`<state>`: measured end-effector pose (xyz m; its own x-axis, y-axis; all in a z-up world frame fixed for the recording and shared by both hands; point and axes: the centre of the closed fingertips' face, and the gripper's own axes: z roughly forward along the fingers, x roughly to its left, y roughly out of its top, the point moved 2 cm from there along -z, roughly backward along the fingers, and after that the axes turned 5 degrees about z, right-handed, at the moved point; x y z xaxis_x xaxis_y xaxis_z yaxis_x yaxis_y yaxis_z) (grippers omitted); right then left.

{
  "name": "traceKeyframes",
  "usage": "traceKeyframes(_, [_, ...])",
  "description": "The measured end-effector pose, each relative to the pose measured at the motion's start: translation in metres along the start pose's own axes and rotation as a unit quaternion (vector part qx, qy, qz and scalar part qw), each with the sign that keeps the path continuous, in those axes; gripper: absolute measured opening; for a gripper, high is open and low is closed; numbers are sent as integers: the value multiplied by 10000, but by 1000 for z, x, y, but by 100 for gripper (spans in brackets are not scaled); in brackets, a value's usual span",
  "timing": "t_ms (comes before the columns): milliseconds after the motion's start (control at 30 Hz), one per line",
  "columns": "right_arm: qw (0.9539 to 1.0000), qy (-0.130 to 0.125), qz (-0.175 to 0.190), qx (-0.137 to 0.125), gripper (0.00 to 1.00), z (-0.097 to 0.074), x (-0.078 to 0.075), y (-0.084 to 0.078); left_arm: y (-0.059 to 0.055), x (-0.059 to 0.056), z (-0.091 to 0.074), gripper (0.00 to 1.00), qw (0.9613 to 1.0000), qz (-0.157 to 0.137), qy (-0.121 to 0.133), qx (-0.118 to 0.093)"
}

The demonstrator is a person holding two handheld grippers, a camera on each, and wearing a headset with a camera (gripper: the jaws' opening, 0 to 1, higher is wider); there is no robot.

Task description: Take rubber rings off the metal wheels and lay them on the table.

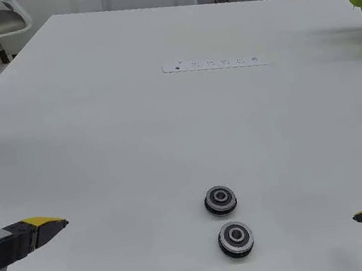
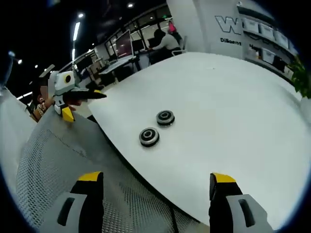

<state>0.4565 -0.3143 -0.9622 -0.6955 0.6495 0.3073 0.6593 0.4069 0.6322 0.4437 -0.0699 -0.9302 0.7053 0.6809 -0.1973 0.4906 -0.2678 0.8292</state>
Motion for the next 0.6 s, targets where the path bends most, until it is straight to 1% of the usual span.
traceKeyframes(600, [10000, -5, 28, -5, 85, 0, 0, 0, 0, 1, 0, 100, 10000, -42, 1, -22])
